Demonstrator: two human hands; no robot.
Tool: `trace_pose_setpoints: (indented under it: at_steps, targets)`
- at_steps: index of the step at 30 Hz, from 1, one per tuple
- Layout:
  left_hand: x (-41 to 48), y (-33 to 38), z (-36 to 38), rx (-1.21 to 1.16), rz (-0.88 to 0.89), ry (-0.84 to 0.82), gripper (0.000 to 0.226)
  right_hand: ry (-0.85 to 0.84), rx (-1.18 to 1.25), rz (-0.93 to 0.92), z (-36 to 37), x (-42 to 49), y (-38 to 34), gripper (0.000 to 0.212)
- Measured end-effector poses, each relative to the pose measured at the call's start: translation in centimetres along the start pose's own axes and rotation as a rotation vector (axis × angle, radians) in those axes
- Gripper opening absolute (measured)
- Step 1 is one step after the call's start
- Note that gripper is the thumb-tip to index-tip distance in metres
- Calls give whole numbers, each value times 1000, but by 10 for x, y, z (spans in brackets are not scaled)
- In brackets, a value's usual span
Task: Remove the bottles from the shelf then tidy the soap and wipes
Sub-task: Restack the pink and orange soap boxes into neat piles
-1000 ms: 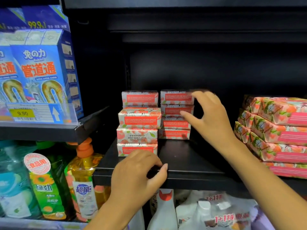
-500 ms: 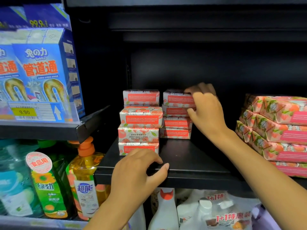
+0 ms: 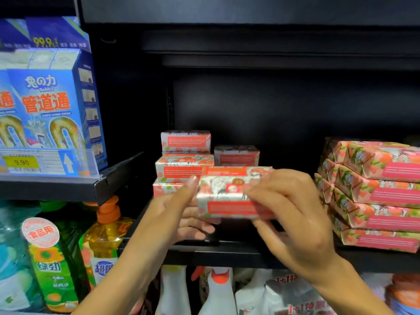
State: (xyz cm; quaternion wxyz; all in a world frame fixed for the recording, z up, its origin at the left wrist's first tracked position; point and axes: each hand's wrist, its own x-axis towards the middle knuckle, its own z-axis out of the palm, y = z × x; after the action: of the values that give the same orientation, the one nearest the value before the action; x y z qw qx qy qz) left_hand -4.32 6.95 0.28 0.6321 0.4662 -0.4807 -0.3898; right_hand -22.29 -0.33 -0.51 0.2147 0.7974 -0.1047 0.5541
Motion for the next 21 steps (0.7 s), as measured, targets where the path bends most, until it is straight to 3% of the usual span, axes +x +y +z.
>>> trace_pose_setpoints:
  at_steps: [3,6,10,13,15,17,21]
  targets:
    - [0,-2,-2,-38,-18,-86,46,-29,42,-13,5,-4,-5,25]
    - [-3,-8,-7,-10,71,-76,41,-175,128,80,4,-4,-1,39]
    - [-7,-12,-5,119,286,10,13,-300,486,480,-2,2,2,69]
    - [-8,-15,-7,174,356,-7,23,-330,731,626,-4,6,7,66]
    - [-7,-17,-10,176,387,-67,34,-313,692,611,-5,10,8,59]
    - [-6,-19,-13,153,398,-110,46,-281,491,473,-4,11,4,45]
    - [-6,-20,-11,124,293,-65,63,-155,222,242,3,2,-5,32]
